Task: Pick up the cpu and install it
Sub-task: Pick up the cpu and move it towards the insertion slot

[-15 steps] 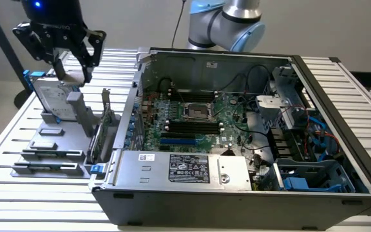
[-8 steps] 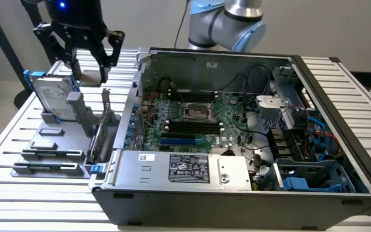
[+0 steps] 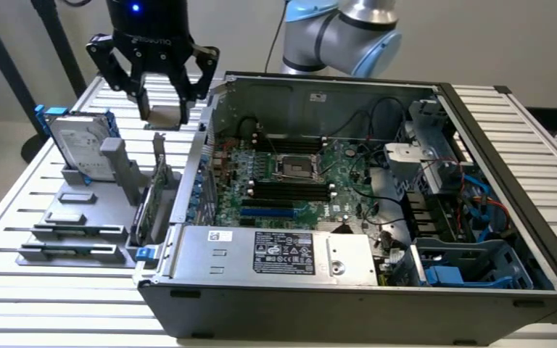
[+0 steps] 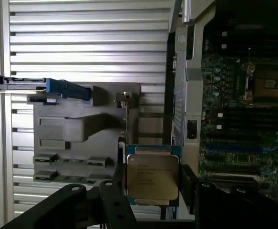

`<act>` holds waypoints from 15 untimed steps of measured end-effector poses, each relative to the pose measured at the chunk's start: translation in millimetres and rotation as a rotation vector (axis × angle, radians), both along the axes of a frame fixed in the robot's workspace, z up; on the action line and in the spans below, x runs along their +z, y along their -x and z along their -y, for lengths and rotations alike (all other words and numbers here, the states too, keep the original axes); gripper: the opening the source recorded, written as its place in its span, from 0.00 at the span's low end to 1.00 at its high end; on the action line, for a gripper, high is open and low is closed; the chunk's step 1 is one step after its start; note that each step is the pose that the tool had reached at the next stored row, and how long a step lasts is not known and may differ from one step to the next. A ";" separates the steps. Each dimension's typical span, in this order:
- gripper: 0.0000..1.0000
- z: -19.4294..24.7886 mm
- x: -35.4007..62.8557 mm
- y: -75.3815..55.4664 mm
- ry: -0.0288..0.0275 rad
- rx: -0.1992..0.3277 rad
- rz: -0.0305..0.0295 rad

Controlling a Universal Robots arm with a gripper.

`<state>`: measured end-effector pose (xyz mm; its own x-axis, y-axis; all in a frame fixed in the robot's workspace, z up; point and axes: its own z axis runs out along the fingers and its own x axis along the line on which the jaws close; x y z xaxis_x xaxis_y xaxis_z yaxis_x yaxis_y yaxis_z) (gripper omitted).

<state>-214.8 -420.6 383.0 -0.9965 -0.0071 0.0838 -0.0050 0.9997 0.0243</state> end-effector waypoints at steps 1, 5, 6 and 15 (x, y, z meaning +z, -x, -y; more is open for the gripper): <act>0.55 -0.2 0.1 -4.5 0.0000 0.000 0.0000; 0.55 -1.2 0.4 -22.9 -0.0001 0.000 0.0000; 0.55 -1.7 0.4 -27.5 -0.0001 0.000 0.0000; 0.55 -9.6 0.4 -67.3 0.0000 0.000 -0.0001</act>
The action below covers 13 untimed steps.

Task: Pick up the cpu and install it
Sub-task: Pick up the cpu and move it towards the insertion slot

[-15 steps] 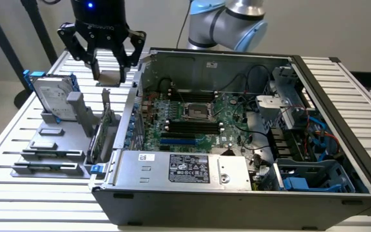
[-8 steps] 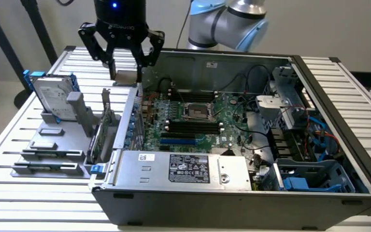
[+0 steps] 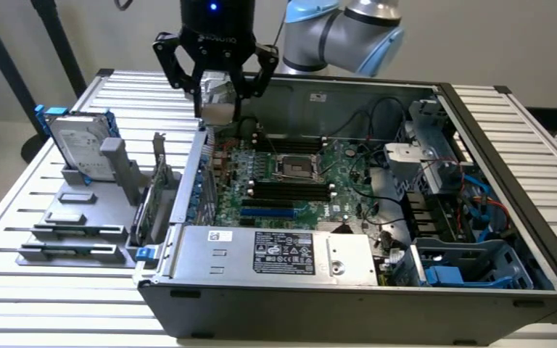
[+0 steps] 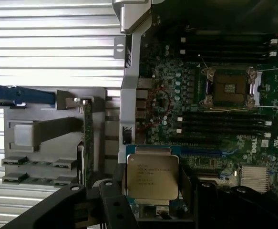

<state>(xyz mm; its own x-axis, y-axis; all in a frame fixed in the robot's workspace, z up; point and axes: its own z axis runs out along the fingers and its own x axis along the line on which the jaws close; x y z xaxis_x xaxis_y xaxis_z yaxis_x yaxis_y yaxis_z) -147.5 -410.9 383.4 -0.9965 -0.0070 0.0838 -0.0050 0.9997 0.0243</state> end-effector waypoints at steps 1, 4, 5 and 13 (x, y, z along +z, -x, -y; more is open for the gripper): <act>0.55 -1.7 -0.1 -4.2 -0.0001 0.000 0.0001; 0.55 -7.8 -0.7 -15.4 0.0000 0.000 0.0000; 0.55 -10.3 -1.3 -18.9 0.0000 0.000 0.0000; 0.55 -32.6 -12.5 -46.9 -0.0001 0.000 0.0000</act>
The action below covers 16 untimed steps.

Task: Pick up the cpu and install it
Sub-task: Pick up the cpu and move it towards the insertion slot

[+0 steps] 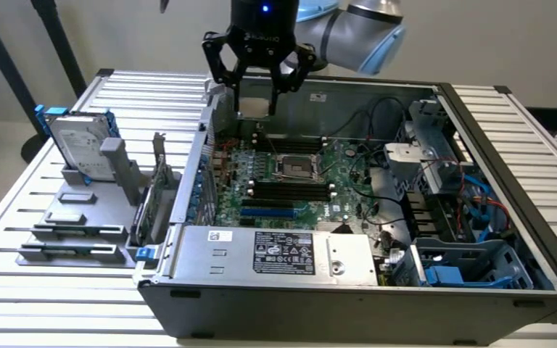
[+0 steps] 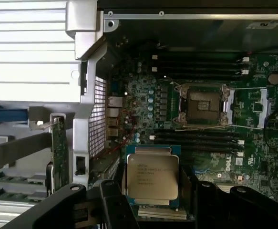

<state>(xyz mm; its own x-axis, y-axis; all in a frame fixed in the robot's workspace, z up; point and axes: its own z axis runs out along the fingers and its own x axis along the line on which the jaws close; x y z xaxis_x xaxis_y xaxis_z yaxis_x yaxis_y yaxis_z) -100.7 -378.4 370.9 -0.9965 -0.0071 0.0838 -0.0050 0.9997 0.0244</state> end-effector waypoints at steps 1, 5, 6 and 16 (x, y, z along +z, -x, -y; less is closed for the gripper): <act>0.55 -2.5 -1.8 -3.4 0.0000 0.000 0.0000; 0.55 -12.8 -9.0 -17.0 0.0000 0.000 0.0000; 0.55 -15.4 -10.9 -20.5 0.0000 0.000 0.0000; 0.55 -36.9 -28.1 -59.5 0.0007 0.000 0.0000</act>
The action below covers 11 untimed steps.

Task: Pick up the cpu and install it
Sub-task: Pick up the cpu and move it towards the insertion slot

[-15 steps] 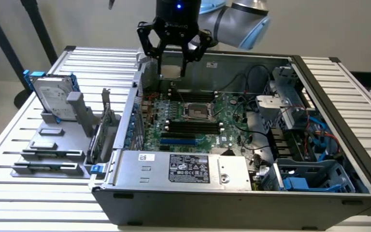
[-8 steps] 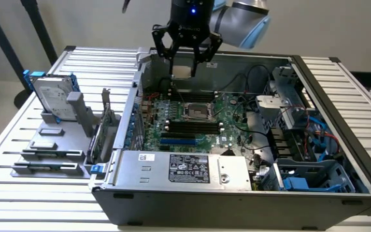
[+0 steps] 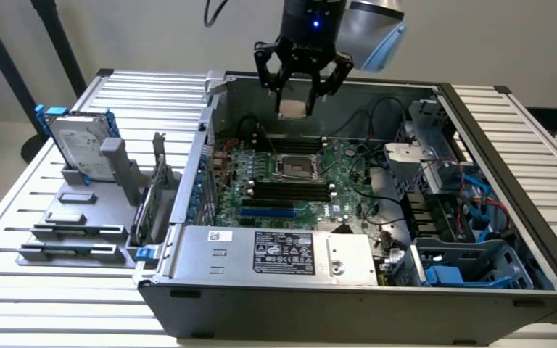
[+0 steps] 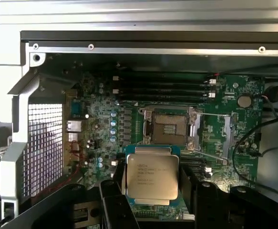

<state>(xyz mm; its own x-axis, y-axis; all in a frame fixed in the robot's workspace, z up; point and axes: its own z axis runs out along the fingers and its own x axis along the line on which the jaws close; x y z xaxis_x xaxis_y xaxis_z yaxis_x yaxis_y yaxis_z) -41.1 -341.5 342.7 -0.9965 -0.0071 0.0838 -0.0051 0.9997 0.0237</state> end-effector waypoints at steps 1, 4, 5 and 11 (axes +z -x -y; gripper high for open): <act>0.55 -0.7 -1.9 -3.2 0.0000 0.000 0.0000; 0.55 -1.2 -7.3 -10.5 0.0000 -0.003 0.0001; 0.55 -1.2 -9.2 -12.6 0.0000 -0.006 0.0000; 0.55 -1.6 -20.0 -22.6 0.0001 -0.025 0.0000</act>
<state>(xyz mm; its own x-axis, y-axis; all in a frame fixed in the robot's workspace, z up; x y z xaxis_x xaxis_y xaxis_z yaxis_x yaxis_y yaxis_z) -18.5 -339.9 322.7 -0.9963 0.0177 0.0838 0.0197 0.9995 0.0237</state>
